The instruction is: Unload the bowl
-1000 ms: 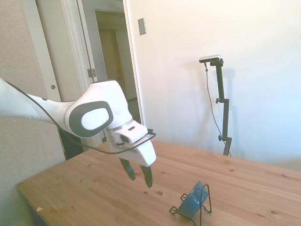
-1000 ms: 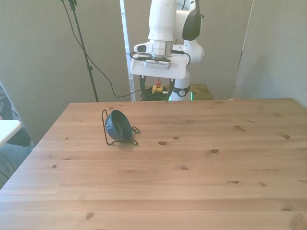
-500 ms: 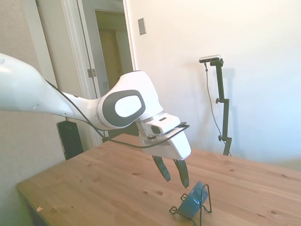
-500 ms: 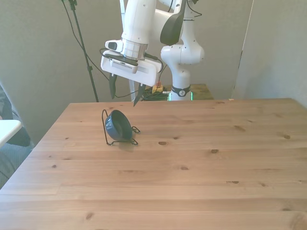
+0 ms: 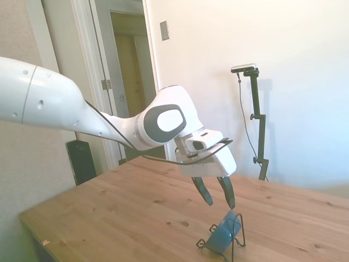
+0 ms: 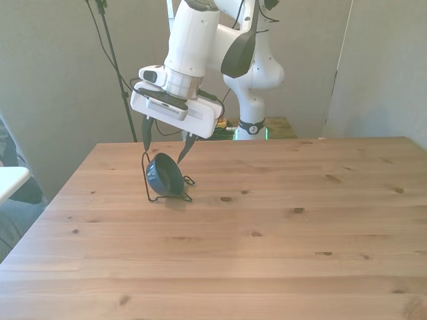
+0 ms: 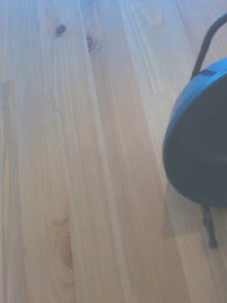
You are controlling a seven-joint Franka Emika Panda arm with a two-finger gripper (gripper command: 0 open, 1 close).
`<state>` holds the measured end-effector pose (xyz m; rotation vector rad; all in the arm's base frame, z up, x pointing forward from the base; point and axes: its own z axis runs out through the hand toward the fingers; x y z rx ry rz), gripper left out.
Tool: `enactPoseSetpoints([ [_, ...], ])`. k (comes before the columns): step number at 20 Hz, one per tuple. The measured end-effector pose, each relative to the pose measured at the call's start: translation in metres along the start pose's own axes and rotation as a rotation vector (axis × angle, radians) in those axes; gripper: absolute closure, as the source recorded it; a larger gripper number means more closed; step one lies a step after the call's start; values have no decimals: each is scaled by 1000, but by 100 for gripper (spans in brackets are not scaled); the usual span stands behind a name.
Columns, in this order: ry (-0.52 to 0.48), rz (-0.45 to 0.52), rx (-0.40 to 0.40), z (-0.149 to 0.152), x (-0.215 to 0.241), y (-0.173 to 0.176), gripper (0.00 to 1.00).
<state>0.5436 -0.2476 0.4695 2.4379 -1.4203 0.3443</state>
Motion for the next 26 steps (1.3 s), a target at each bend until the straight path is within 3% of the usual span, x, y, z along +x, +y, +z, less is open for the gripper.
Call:
enactPoseSetpoints([
  [10, 31, -1, -66, 0, -18, -24, 0],
  [26, 18, 26, -120, 16, -23, -15, 0],
])
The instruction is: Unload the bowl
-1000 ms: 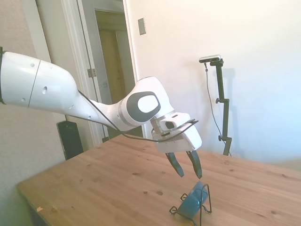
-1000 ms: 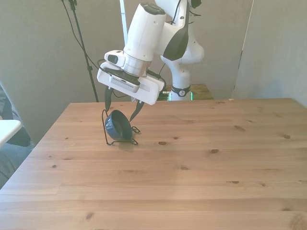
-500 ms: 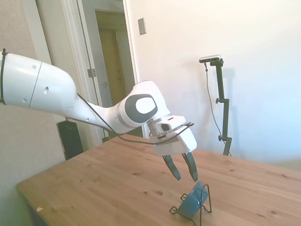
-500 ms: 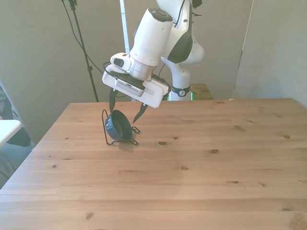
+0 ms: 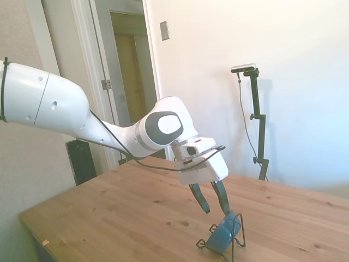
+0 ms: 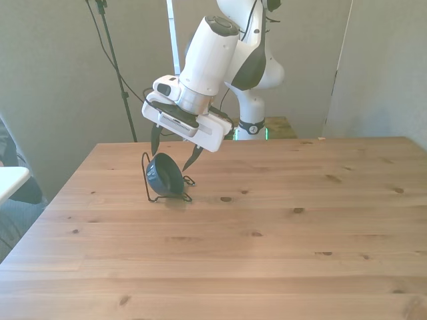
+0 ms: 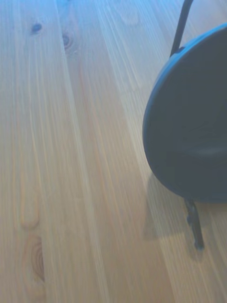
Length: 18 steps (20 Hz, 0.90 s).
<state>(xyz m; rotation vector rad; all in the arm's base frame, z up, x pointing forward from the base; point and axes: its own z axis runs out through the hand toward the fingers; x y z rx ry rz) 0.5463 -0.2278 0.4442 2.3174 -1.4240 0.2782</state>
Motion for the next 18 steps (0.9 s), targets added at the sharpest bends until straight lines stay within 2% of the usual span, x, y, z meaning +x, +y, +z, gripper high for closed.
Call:
enactPoseSetpoints([
  [8, -15, 24, -28, 18, 9, 11, 0],
  [9, -15, 25, -29, 18, 9, 11, 100],
  [18, -16, 38, -37, 23, 16, 16, 100],
])
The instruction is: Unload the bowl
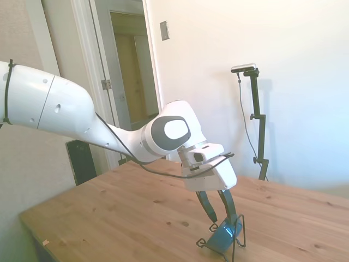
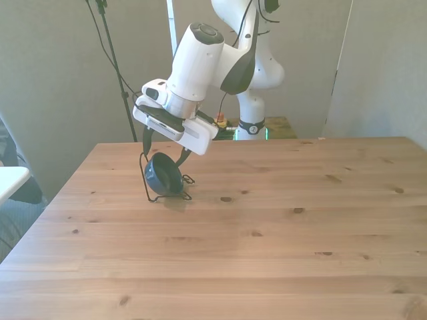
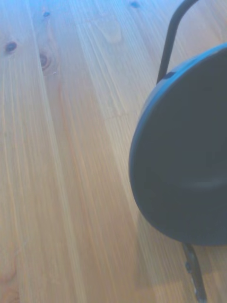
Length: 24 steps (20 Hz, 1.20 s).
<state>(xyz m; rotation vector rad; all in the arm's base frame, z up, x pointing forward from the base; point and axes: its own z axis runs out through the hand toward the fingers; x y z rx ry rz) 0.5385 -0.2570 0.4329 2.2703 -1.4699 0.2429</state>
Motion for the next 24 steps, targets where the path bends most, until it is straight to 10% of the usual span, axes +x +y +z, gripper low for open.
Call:
enactPoseSetpoints([
  [24, 15, -13, -67, -7, 7, -2, 100],
])
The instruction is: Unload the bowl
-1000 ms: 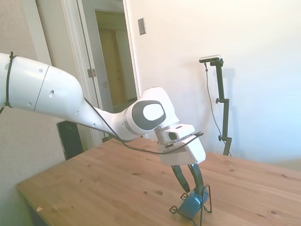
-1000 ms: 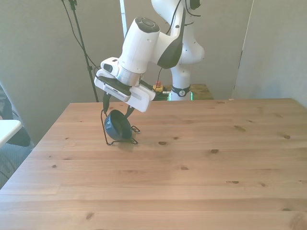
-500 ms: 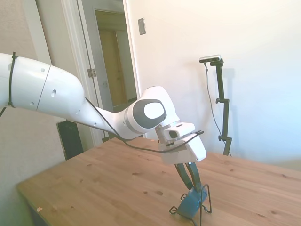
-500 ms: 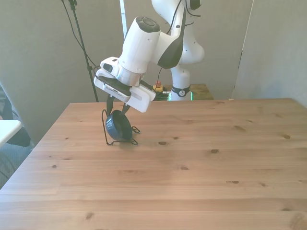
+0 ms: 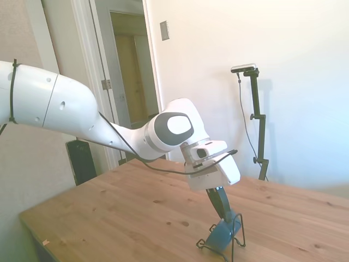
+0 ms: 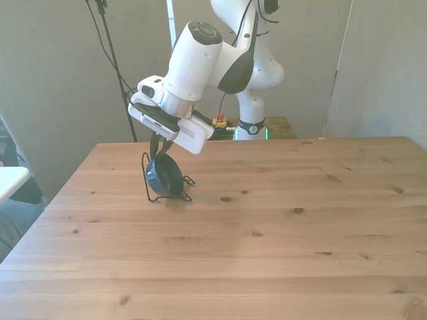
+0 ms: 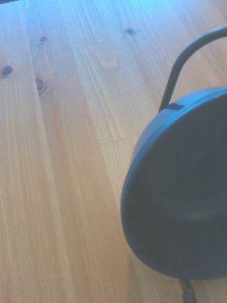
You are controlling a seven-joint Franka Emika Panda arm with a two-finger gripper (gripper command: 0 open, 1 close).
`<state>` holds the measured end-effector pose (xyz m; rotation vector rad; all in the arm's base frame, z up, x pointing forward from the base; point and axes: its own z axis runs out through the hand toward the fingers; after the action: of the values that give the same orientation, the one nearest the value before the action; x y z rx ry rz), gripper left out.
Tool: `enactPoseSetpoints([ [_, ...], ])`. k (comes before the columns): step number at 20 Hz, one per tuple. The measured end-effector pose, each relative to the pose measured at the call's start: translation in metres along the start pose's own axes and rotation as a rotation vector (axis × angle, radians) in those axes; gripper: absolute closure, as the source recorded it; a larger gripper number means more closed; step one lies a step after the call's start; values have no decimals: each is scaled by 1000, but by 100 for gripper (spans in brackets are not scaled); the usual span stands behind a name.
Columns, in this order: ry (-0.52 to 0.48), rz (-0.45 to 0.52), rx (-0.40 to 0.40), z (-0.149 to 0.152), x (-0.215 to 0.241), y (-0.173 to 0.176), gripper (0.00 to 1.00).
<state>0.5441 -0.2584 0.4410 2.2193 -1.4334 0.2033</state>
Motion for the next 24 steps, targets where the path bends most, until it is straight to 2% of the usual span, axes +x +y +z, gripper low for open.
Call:
enactPoseSetpoints([
  [4, 7, 0, -33, -4, -2, -9, 100],
  [13, 43, -22, -165, -23, -11, -47, 100],
  [19, 39, -30, -204, -29, -13, -67, 100],
  [24, 54, -29, -191, -43, -12, -75, 100],
])
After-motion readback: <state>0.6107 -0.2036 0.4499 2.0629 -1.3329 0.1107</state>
